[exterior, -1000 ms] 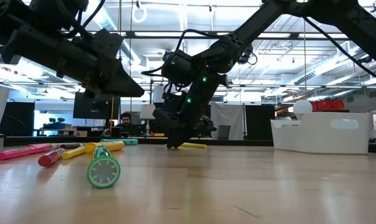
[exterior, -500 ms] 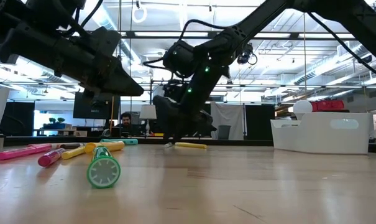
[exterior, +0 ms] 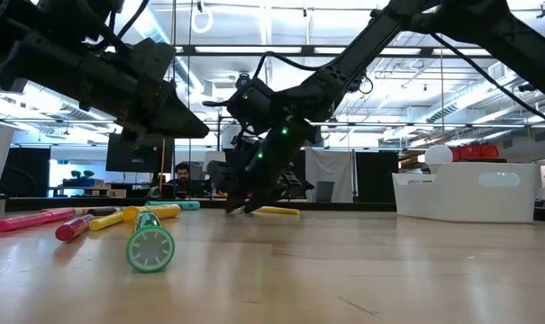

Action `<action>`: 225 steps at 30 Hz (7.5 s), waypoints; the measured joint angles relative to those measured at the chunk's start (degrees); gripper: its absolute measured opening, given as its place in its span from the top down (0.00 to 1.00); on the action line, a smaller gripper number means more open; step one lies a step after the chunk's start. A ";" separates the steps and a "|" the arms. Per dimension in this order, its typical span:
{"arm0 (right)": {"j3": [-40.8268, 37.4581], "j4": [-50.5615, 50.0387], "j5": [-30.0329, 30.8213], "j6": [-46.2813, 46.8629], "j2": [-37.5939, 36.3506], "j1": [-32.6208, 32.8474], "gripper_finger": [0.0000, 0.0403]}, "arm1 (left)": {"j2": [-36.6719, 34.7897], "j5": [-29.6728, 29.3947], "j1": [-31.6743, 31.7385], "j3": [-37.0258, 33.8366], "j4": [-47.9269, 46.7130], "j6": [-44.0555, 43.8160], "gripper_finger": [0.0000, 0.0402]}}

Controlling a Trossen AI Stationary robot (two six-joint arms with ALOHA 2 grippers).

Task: Pick & Place Markers
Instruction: Put the brown marker into the gray bin, then put the yellow pen into the transparent bin

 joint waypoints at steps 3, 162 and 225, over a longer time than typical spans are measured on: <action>0.12 -0.33 0.39 0.19 0.73 -0.04 0.62 | 0.00 0.00 0.00 0.00 -0.04 0.01 0.89; -25.88 1.39 1.32 -7.42 -18.69 8.88 0.94 | -1.39 0.28 -11.04 -0.04 1.14 0.19 0.89; -43.96 66.55 1.36 -23.93 -33.61 34.97 0.78 | 0.87 2.73 -18.20 18.14 13.94 42.34 0.90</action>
